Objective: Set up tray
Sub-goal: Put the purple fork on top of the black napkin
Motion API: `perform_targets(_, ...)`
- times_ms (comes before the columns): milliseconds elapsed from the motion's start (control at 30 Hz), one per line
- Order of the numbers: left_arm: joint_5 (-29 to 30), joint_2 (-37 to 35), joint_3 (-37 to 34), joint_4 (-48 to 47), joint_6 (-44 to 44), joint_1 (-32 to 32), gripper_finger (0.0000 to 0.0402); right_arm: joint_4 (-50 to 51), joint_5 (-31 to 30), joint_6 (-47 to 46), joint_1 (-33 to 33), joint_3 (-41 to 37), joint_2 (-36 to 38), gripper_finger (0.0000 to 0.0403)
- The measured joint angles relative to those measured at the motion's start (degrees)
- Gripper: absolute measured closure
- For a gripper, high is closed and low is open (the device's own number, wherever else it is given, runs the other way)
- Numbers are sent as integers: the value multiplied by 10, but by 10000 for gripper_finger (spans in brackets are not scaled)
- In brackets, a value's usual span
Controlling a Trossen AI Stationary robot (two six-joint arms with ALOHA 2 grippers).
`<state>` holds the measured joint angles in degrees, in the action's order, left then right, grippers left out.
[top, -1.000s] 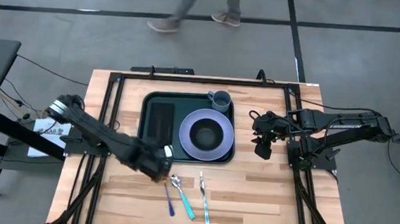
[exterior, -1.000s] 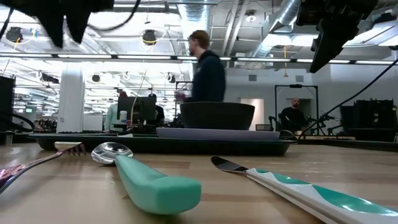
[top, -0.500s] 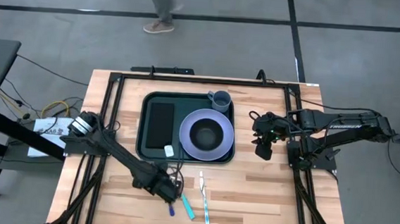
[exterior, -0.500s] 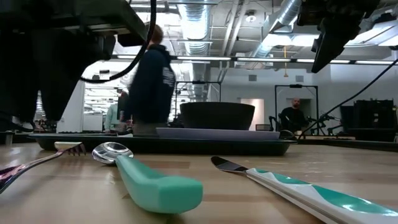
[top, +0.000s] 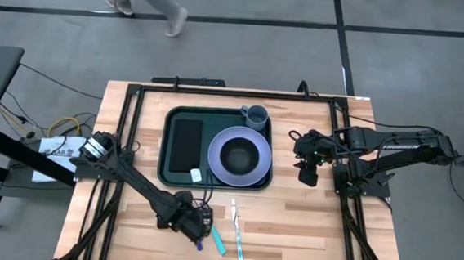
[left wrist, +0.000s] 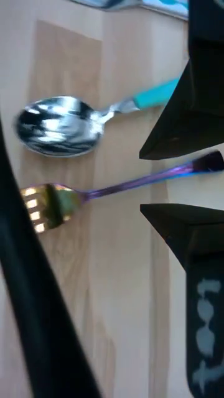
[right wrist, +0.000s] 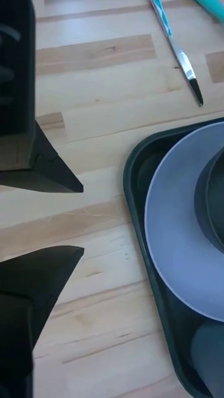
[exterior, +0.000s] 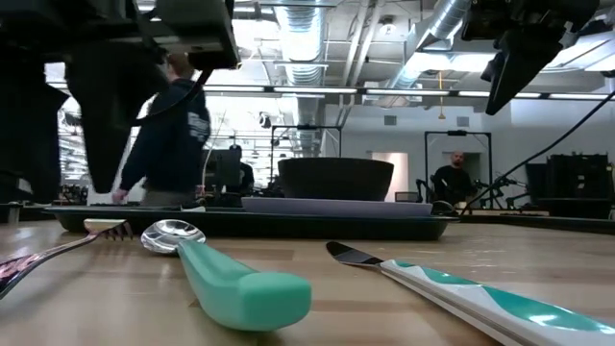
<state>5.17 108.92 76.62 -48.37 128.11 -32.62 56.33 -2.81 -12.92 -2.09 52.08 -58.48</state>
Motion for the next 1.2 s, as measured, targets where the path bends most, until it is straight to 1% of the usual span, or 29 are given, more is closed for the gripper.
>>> perform_targets(233,6,6,0,-1,17,21,290,0,12,15,0,0,0,265)
perform_targets(367,-21,22,1,14,17,29,290,0,15,15,0,0,0,265)
perform_targets(500,-33,37,0,17,24,29,290,0,15,27,0,0,0,265)
perform_targets(700,-38,47,0,13,31,29,290,0,16,43,0,0,0,265)
perform_targets(1000,-59,73,3,40,31,29,291,2,16,49,0,0,0,265)
perform_targets(1100,-69,78,3,39,31,30,304,3,16,54,0,0,0,265)
perform_targets(1200,-69,79,3,29,30,28,337,2,16,55,0,0,0,265)
